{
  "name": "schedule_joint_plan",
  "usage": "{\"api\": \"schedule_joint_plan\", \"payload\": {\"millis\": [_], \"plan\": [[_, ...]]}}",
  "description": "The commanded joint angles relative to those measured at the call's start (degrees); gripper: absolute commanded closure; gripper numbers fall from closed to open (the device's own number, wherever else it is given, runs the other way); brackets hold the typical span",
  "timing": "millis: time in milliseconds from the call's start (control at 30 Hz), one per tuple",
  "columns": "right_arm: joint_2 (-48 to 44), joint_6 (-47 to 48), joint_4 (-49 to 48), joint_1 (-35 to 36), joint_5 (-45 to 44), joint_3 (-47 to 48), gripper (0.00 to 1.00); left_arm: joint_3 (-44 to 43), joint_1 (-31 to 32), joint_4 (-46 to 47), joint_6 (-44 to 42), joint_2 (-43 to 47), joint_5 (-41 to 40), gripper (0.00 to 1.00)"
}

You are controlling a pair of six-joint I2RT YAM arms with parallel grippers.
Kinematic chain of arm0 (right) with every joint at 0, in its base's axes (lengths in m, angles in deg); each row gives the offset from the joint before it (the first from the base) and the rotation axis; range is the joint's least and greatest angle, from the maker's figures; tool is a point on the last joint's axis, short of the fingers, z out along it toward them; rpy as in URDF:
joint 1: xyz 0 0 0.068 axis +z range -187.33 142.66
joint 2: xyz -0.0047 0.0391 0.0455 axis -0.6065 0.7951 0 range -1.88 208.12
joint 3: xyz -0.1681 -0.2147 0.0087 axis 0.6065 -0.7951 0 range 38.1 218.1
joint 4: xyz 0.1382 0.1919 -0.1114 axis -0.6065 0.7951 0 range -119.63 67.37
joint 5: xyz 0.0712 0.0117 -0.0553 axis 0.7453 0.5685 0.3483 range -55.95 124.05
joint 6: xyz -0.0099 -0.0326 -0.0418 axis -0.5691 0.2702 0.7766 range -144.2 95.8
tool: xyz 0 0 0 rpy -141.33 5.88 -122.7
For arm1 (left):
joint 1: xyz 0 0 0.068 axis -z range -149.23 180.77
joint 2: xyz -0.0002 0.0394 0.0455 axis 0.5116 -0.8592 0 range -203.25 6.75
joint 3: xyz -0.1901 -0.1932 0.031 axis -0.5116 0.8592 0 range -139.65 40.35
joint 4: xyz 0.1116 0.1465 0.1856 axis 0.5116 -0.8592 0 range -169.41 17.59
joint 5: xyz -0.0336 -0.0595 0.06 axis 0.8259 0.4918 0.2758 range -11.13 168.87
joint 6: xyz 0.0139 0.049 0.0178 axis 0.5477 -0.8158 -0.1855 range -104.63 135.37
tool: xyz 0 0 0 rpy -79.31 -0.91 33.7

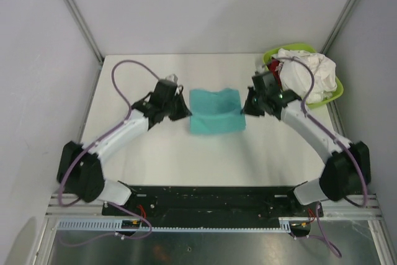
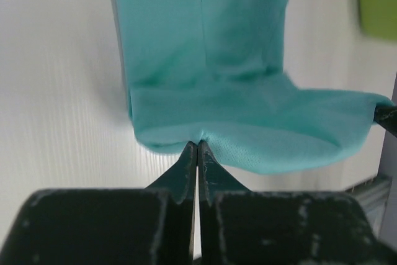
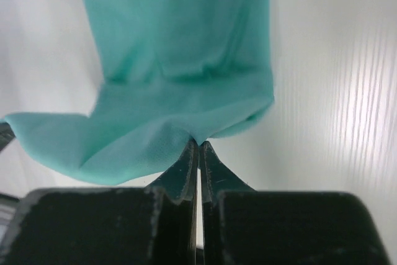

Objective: Fold and stack the t-shirts
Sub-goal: Fold the long partially folded tshirt into a neat square

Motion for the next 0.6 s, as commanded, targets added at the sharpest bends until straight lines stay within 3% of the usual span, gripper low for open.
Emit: {"api": "schedule_joint_plan", "payload": {"millis": [0, 300, 433, 567], "plan": [[13.7, 4.5, -6.8, -4.9, 2.5, 14.2, 1.00, -14.1, -5.4, 0.9, -3.9, -12.6, -0.5, 1.00], [48.6, 3.1, -11.5, -10.1, 6.5, 44.0, 1.00, -45.6, -12.1, 1.0, -5.7, -46.0, 2.1, 1.00], [56.9, 1.4, -11.0, -11.1, 8.4, 49.9, 1.00, -51.9, -12.9, 0.6, -4.7, -53.4, 3.1, 1.00], [59.0, 1.0, -10.6, -11.3, 9.1, 49.3, 1.00, -52.0, -13.0, 0.4, -3.7, -55.5, 3.7, 1.00]]}}
